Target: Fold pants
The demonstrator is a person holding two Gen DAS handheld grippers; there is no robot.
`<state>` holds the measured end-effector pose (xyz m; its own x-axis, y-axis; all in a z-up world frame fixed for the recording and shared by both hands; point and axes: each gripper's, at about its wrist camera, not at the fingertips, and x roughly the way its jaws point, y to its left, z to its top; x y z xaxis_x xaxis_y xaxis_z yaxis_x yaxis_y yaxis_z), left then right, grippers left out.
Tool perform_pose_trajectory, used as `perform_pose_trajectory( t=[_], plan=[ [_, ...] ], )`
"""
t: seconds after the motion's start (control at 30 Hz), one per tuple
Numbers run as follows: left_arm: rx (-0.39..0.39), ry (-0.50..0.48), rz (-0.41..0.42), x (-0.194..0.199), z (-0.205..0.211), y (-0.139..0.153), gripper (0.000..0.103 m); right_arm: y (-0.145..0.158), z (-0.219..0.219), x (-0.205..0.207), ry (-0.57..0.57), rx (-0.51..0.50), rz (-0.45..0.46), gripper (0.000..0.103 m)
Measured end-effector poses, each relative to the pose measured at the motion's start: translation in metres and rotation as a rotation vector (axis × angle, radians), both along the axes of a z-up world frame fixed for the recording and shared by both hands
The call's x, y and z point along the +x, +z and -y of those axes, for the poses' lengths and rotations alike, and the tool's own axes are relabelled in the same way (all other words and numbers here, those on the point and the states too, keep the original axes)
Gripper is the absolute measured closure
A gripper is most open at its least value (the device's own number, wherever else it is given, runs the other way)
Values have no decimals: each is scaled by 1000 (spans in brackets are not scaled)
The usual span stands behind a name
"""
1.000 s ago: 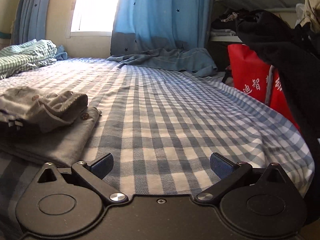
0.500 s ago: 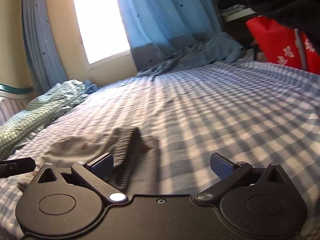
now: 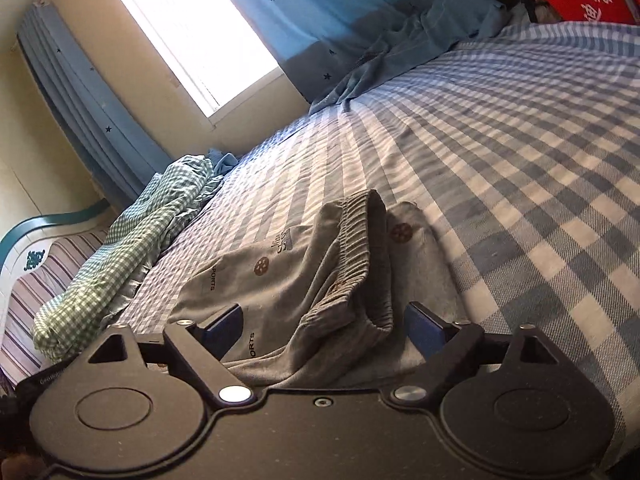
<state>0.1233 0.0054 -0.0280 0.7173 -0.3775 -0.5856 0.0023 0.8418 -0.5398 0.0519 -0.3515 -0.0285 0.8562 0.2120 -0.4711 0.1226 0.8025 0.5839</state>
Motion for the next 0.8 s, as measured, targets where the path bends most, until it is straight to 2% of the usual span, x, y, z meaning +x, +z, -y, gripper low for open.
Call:
perform_pose_trajectory(
  t=[0.03, 0.07, 0.13, 0.17, 0.2, 0.23, 0.3, 0.47, 0.57, 0.63, 0.7, 0.73, 0.77, 0.8],
  plan=[
    [-25, -17, -6, -2, 3, -1, 48, -1, 2, 1, -17, 19, -9, 22],
    [-47, -29, -20, -1, 6, -3, 50, -2, 2, 2, -29, 25, -19, 28],
    [-63, -41, -37, 0, 7, -5, 55, -2, -1, 8, -49, -14, -43, 43],
    [-55, -46, -38, -2, 10, -5, 55, -2, -4, 11, -55, -56, -56, 56],
    [-41, -48, -36, -3, 12, -4, 55, 0, -6, 13, -50, -87, -56, 63],
    [-28, -52, -33, -4, 14, -3, 55, 1, -7, 13, -40, -101, -46, 65],
    [-10, -63, -34, -7, 18, -1, 55, 6, -7, 10, -36, -117, -18, 78],
    [17, -114, -33, -14, 30, 1, 55, 22, -1, -5, -46, -203, 54, 78],
    [54, -117, -24, -16, 35, -2, 53, 14, 6, -6, -30, -202, 14, 78],
    [48, -116, -25, -16, 33, -3, 52, 0, 6, -6, -32, -191, -33, 74],
    [44, -116, -28, -17, 29, -1, 47, -4, 3, -11, -32, -220, -15, 66],
    [49, -110, -25, -18, 26, 2, 39, -2, -1, -13, -36, -248, -6, 61],
    [62, -96, -14, -20, 23, 6, 34, 1, -3, -14, -37, -279, 5, 50],
    [80, -77, 2, -22, 19, 10, 25, 5, -7, -14, -46, -329, 18, 30]
  ],
)
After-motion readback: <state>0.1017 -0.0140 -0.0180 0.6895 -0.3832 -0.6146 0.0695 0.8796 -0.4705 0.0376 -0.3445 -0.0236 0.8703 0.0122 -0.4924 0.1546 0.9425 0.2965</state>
